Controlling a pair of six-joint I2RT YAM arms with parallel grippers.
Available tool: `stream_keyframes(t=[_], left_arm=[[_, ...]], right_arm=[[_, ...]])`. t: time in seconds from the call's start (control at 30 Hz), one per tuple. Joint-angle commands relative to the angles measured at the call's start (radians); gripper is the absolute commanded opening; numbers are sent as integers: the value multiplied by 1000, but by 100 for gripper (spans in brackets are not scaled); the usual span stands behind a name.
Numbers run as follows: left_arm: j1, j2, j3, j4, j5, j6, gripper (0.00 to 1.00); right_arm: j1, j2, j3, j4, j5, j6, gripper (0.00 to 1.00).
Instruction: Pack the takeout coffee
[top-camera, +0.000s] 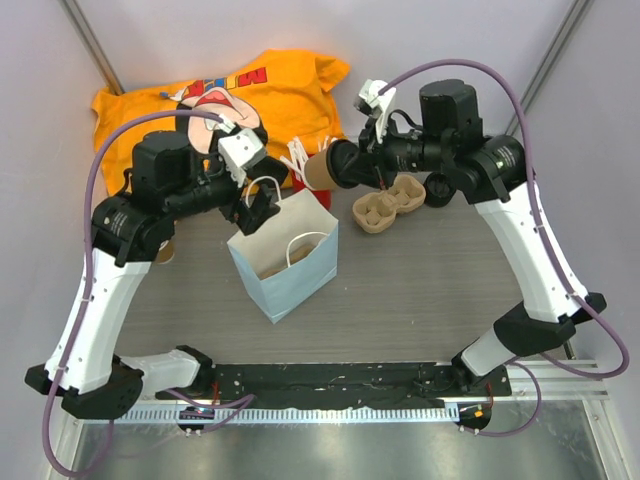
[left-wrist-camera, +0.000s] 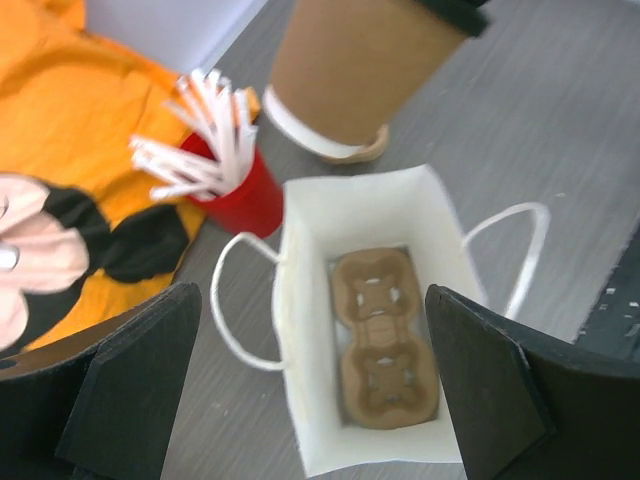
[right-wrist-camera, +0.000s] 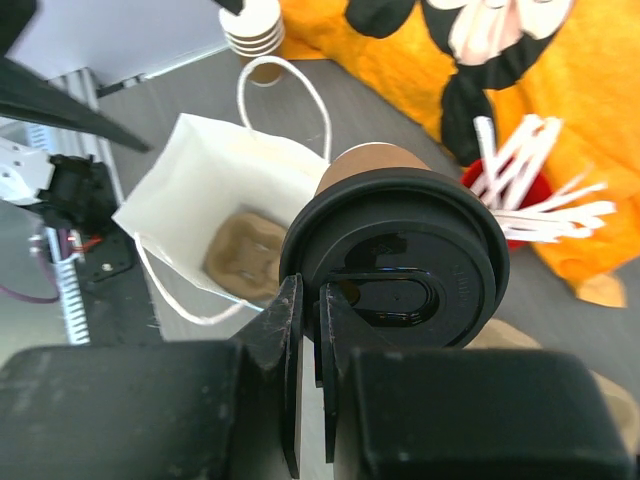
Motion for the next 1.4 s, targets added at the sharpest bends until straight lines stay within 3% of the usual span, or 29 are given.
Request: stream_keyframes(t=[0.0, 0.23, 0.6, 1.03, 1.37], left_arm=[[69, -22, -98, 50, -92, 25, 100], [209, 4, -162, 131, -53, 11, 100], [214, 46, -177, 159, 36, -6, 98], [215, 58, -243, 222, 13, -57, 79], [214, 78, -273, 271, -3, -93, 58]], right_arm=[[2, 32, 46, 55, -114, 115, 1], [71, 74, 39, 56, -132, 178, 1], [151, 135, -29, 42, -44, 181, 1], [190, 235, -26, 47, 26, 190, 1], [236, 255, -84, 52, 126, 180, 1]])
